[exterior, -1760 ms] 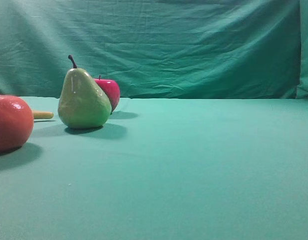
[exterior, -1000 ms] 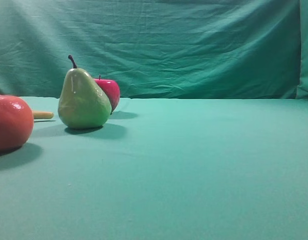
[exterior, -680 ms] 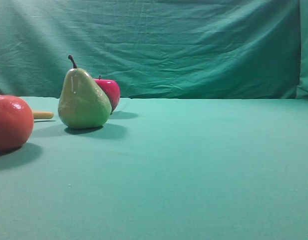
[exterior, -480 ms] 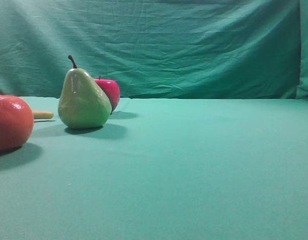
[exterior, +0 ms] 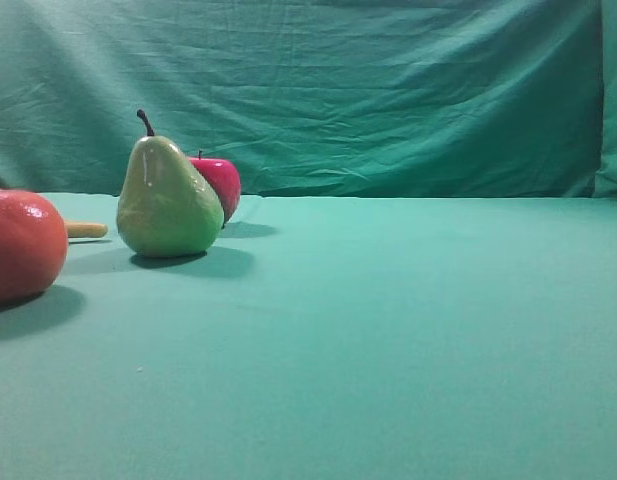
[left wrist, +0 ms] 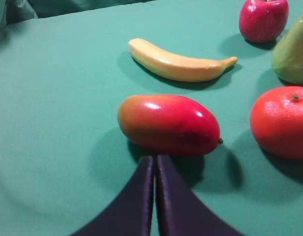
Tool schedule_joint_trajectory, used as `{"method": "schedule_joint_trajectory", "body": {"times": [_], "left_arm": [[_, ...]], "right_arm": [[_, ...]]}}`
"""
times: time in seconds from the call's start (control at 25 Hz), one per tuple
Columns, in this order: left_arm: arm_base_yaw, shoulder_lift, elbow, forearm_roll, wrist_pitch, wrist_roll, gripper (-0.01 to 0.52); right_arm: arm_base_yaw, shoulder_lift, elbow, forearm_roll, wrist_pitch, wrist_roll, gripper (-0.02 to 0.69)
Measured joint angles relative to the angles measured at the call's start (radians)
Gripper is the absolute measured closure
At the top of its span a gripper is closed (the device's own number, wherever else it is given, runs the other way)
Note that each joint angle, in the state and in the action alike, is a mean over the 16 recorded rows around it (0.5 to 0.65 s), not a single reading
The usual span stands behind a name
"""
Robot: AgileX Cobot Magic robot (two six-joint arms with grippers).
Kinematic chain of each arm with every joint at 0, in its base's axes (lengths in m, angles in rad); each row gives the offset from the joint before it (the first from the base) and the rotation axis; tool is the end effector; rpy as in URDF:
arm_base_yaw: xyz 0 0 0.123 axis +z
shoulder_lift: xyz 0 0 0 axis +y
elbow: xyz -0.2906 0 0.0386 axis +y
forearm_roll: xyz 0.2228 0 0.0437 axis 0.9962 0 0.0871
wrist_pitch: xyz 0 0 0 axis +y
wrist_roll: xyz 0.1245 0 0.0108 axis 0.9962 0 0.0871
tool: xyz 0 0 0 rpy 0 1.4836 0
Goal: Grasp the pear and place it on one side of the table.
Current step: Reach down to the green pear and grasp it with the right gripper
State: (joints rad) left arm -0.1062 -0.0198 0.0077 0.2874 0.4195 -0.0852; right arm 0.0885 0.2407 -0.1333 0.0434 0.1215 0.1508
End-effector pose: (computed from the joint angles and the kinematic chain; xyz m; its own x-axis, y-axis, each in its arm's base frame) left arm 0.0506 0.0091 0.1649 -0.2945 0.2087 -0.9326 0.0488 0.9779 0.2034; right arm 0.0765 0.0075 0.2316 -0.1560 0.1796 -0.9713 -0.0647 0.9794 0.1915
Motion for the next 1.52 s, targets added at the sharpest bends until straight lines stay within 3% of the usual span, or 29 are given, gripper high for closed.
{"method": "schedule_joint_trajectory", "body": {"times": [0.4, 0.84, 1.0, 1.36, 1.52], "left_arm": [[0.000, 0.000, 0.000, 0.000, 0.000, 0.000, 0.514], [0.000, 0.000, 0.000, 0.000, 0.000, 0.000, 0.514], [0.000, 0.000, 0.000, 0.000, 0.000, 0.000, 0.514], [0.000, 0.000, 0.000, 0.000, 0.000, 0.000, 0.514], [0.000, 0.000, 0.000, 0.000, 0.000, 0.000, 0.514]], "right_arm": [[0.085, 0.432, -0.208, 0.067, 0.050, -0.041, 0.665], [0.418, 0.877, -0.450, 0.081, -0.053, -0.222, 0.634], [0.525, 1.031, -0.542, 0.081, -0.109, -0.256, 0.537], [0.671, 1.327, -0.775, 0.080, -0.121, -0.285, 0.178], [0.708, 1.437, -0.880, 0.079, -0.091, -0.289, 0.054]]}}
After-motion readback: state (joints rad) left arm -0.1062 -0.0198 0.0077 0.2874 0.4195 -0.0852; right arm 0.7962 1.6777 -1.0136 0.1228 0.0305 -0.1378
